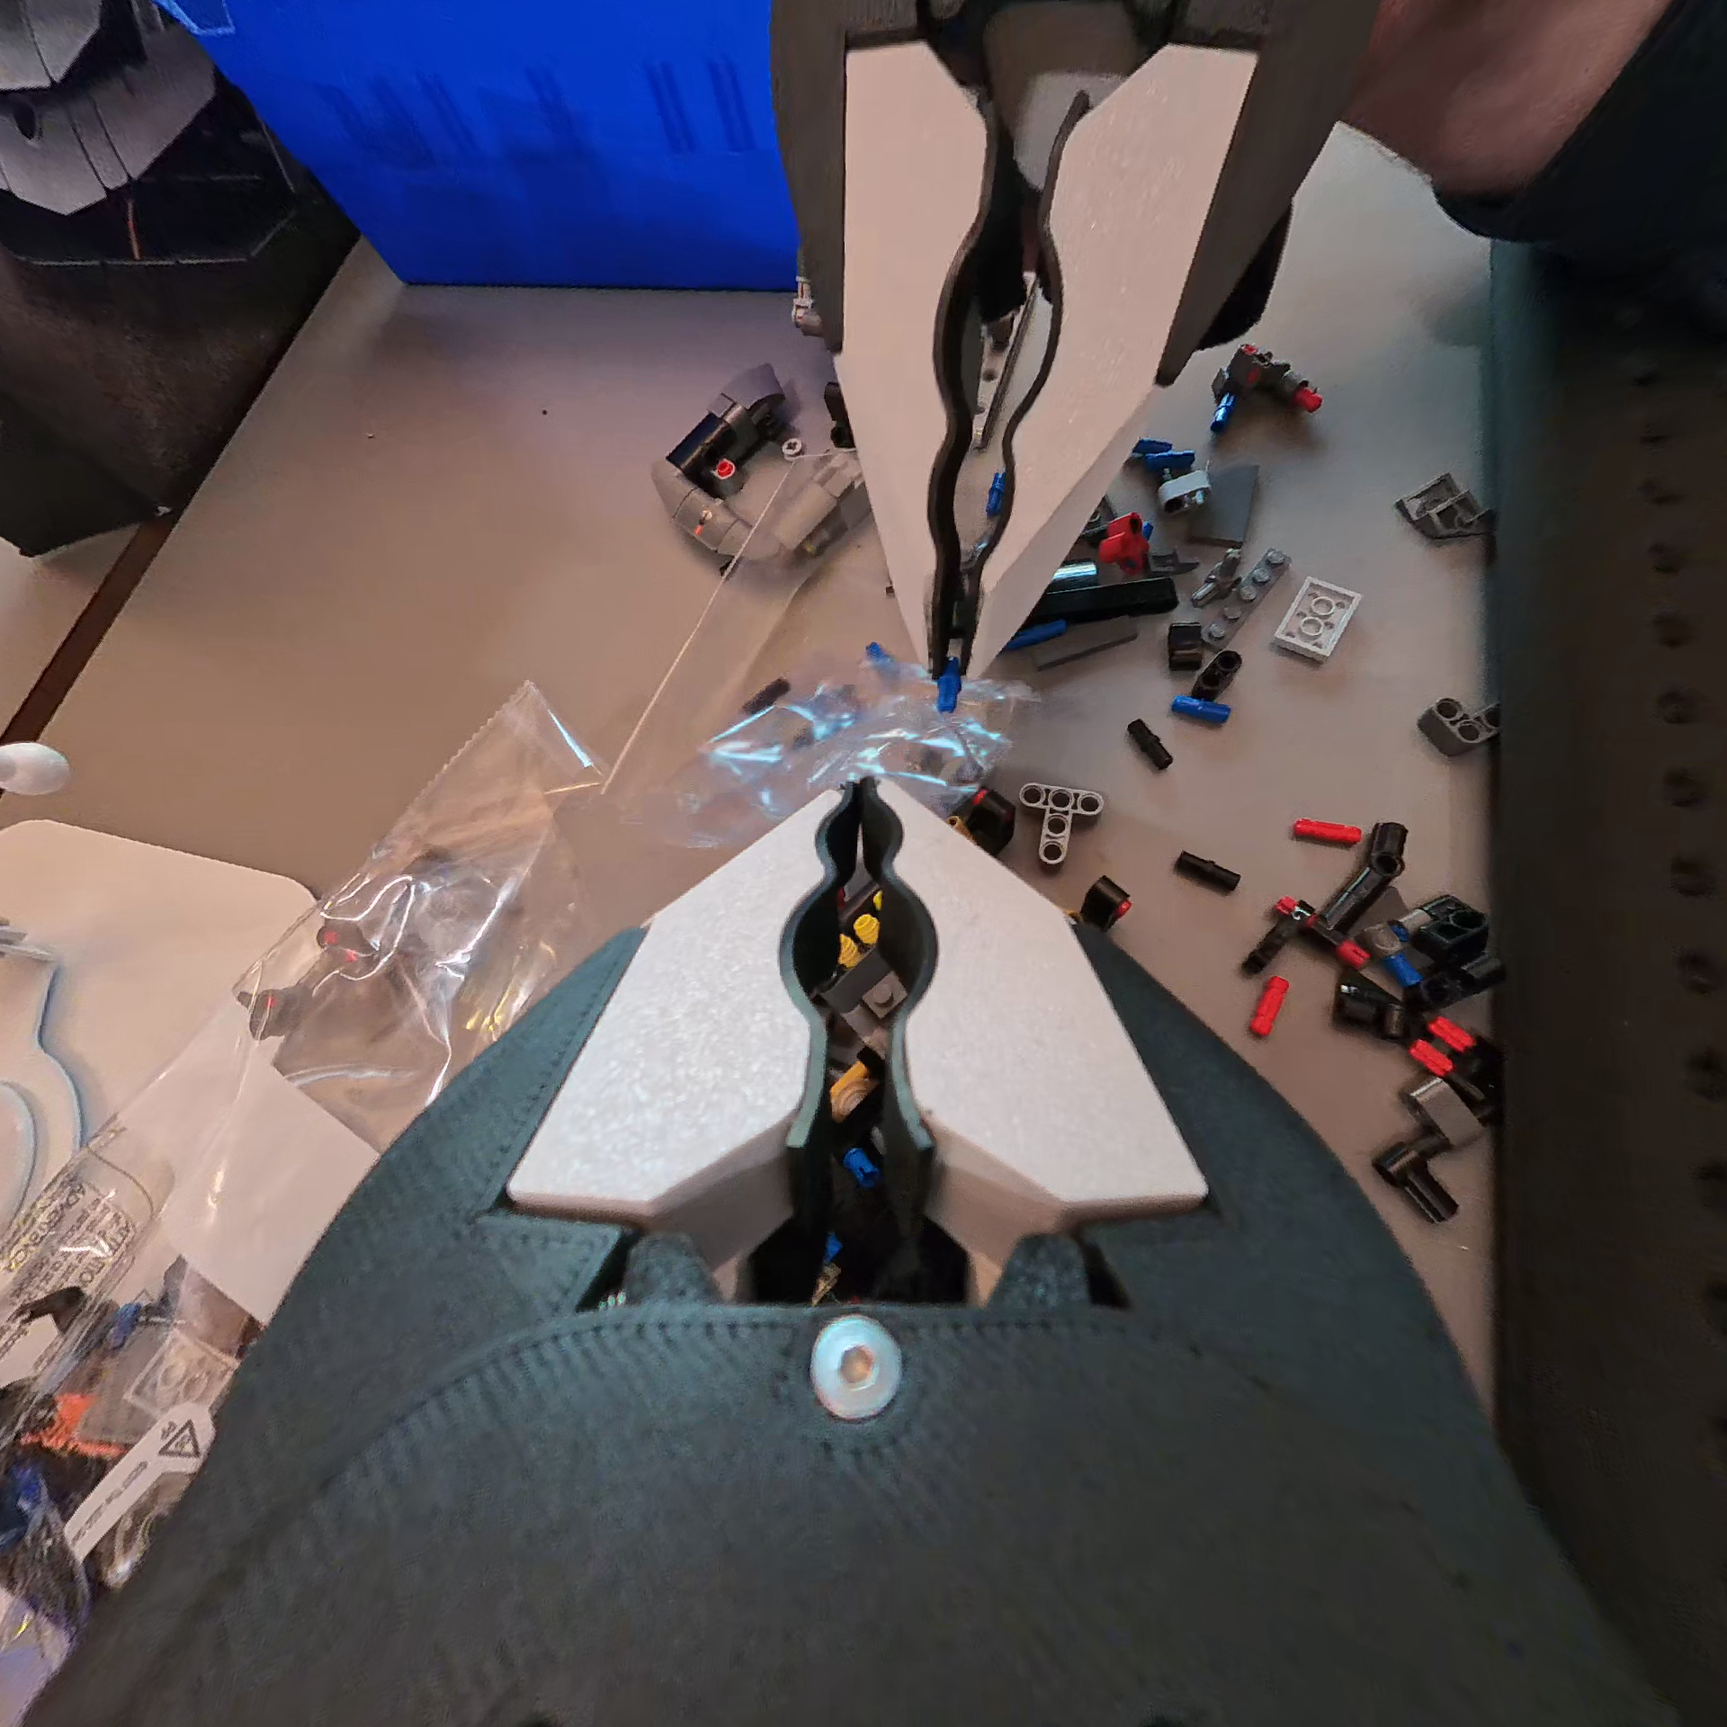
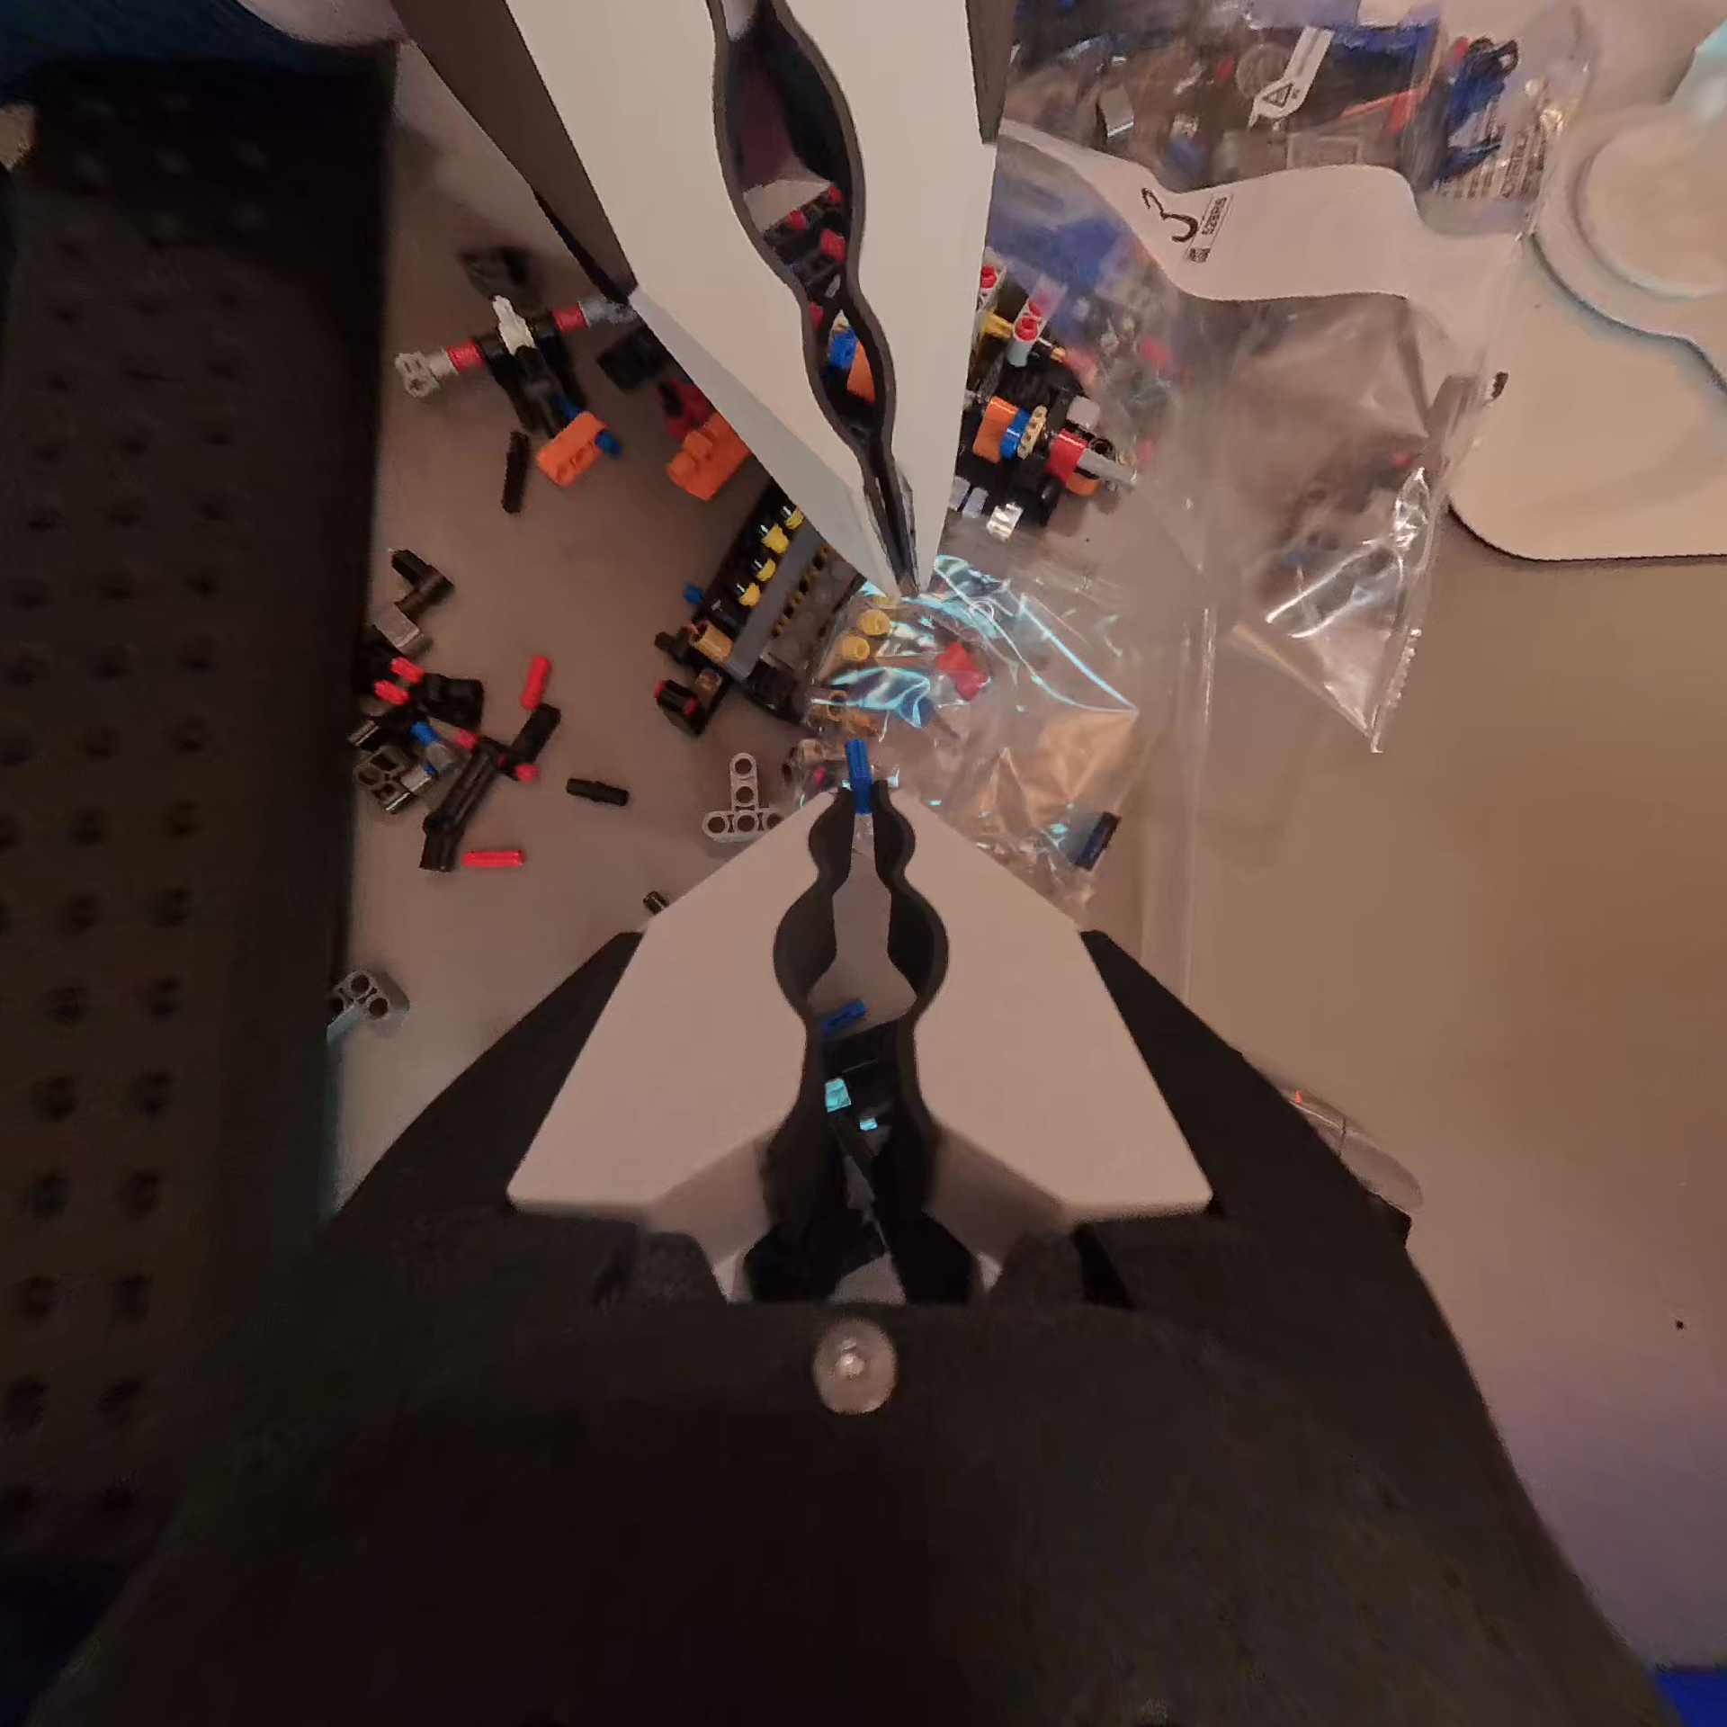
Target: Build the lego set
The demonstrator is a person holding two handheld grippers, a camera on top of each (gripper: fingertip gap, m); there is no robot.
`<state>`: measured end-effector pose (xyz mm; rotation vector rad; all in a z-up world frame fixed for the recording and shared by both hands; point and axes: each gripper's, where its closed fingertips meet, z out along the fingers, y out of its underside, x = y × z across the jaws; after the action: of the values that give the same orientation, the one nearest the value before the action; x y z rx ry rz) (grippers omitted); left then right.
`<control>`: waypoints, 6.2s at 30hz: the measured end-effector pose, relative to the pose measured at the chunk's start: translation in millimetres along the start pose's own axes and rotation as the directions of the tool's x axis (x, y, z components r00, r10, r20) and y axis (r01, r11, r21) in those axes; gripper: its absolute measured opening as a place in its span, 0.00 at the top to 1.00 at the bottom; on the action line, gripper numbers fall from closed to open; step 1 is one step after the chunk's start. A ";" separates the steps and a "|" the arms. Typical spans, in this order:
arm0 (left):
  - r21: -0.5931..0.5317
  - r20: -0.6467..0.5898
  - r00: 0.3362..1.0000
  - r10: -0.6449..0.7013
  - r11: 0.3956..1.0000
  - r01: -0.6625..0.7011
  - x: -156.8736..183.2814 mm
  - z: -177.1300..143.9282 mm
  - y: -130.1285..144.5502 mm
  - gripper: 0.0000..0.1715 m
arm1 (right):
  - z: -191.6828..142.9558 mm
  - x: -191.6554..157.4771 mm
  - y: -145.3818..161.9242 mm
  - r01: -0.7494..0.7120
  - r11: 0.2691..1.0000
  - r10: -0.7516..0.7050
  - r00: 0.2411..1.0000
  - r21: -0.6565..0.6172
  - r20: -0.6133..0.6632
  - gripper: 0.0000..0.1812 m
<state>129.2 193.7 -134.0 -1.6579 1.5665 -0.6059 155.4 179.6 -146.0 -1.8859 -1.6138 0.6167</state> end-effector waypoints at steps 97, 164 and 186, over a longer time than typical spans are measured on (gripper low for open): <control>-0.083 0.010 0.999 0.049 0.995 -0.048 16.0 22.7 3.4 1.00 | -3.5 -4.2 2.7 0.008 1.000 -0.008 1.000 -0.008 0.013 0.99; -0.044 -0.024 1.000 -0.019 0.999 0.018 14.8 19.0 -0.8 1.00 | 20.7 -50.3 52.7 0.110 0.956 -0.045 0.971 -0.273 0.233 0.99; -0.042 -0.029 0.999 -0.023 0.999 0.022 15.7 19.5 -1.4 1.00 | -6.2 -3.5 0.8 0.125 0.992 -0.127 0.989 -0.032 -0.076 0.99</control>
<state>147.4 182.3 -147.0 -1.7063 1.5934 -0.6156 159.6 175.3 -142.1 -1.7883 -1.6831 0.4653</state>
